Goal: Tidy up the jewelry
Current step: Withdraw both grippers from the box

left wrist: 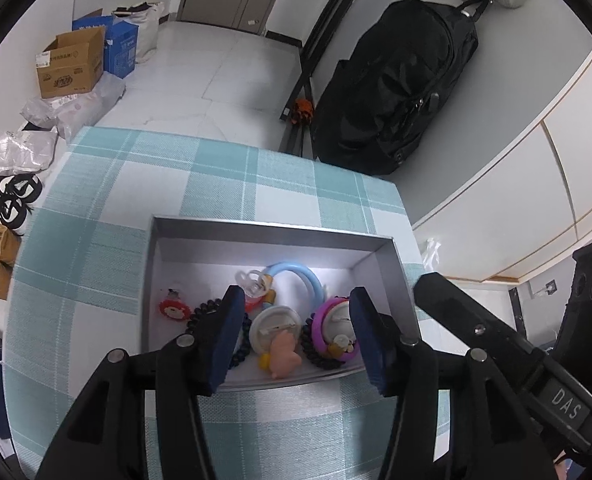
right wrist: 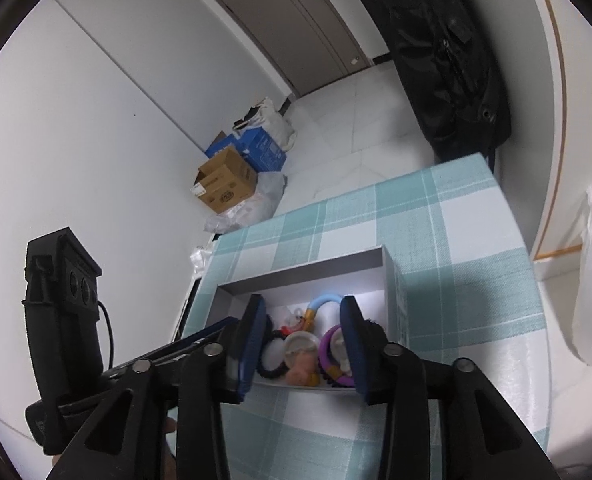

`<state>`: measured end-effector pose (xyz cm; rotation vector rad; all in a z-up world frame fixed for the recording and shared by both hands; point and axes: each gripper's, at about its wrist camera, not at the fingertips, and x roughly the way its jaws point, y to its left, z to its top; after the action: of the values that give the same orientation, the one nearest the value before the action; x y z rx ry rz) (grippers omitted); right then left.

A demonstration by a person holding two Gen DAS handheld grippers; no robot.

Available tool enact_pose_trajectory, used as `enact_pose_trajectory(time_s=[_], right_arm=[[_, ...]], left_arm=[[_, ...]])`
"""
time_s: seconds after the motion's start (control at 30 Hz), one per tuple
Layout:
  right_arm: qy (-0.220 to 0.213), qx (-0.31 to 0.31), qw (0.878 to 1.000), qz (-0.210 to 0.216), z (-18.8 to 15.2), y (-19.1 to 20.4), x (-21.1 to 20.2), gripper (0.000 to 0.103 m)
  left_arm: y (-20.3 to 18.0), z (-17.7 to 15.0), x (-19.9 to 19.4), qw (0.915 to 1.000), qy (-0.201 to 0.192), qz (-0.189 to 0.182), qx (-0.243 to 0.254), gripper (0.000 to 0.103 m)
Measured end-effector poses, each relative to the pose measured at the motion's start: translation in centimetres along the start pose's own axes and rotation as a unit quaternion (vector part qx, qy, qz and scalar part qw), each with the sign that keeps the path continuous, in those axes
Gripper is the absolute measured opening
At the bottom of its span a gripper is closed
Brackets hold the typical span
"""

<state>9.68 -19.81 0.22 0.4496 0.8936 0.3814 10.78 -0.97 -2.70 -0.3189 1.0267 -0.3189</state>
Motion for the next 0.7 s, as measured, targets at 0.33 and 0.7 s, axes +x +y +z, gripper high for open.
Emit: enact_pose_trajectory(time_s=[0.33, 0.7], right_arm=[[-0.022, -0.024, 0.999, -0.012, -0.1, 0.0, -1.5, 0.060], [-0.056, -0.096, 0.993, -0.027, -1.6, 1.6, -4.0, 0.085]], left_arm=[[0.6, -0.1, -1.8, 0.9986, -0.035, 0.034, 0.017, 0.049], [0.6, -1.7, -4.5, 0.9922, -0.087, 0.076, 0.049, 0.064]])
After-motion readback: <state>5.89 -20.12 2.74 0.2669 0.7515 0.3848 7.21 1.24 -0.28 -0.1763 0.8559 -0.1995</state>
